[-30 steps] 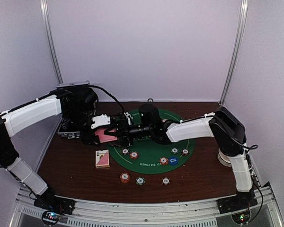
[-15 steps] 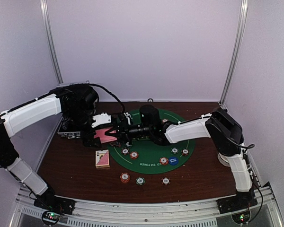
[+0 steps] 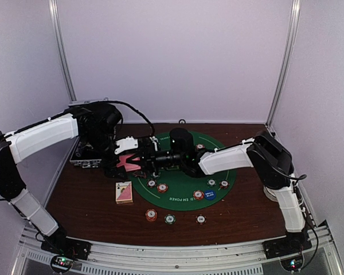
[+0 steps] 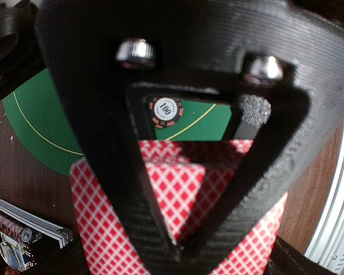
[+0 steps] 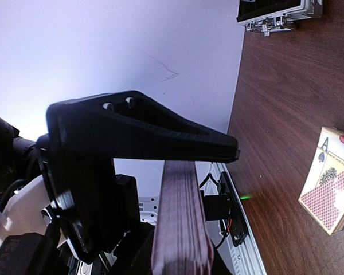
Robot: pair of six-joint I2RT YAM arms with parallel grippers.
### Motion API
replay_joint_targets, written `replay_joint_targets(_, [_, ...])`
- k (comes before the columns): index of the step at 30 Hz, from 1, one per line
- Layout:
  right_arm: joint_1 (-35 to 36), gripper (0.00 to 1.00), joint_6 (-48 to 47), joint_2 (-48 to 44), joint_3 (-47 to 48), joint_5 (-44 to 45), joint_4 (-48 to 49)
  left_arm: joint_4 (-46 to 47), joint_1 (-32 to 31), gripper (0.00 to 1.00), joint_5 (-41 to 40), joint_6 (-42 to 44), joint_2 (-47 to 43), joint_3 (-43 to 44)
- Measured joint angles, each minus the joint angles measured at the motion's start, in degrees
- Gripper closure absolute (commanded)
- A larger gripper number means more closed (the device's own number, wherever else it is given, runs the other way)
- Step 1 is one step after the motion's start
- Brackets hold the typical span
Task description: Distribute texas hold em gaming equipment
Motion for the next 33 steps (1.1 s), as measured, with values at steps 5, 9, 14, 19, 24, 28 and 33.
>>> replay_joint_targets(5, [0.0,0.89,0.9,0.2,0.0,0.0,1.4,1.6,0.0,0.14,0.0,0.1,0.2,-0.1])
replay_joint_targets(9, [0.0,0.88,0.7,0.5,0.0,0.1,1.0,2.8,0.0,0.28,0.0,0.2,0.2,-0.1])
replay_joint_targets(14, [-0.1,0.76,0.2,0.5,-0.1,0.1,0.5,3.1,-0.2,0.50,-0.1,0.7,0.2,-0.3])
replay_joint_targets(19, [0.0,0.45,-1.6,0.5,-0.4,0.4,-1.3,3.5,-0.3,0.65,-0.1,1.2,0.1,-1.2])
replay_joint_targets(24, [0.0,0.37,-4.2,0.5,-0.2,0.9,-5.1,3.6,-0.3,0.69,-0.1,1.2,0.1,-1.3])
replay_joint_targets(28, [0.0,0.35,-5.8,0.5,0.7,0.9,-7.8,3.7,-0.3,0.70,-0.1,1.2,0.1,-1.3])
replay_joint_targets(33, [0.0,0.36,-6.6,0.5,1.9,0.9,-9.2,3.7,-0.3,0.71,-0.1,1.3,0.1,-1.6])
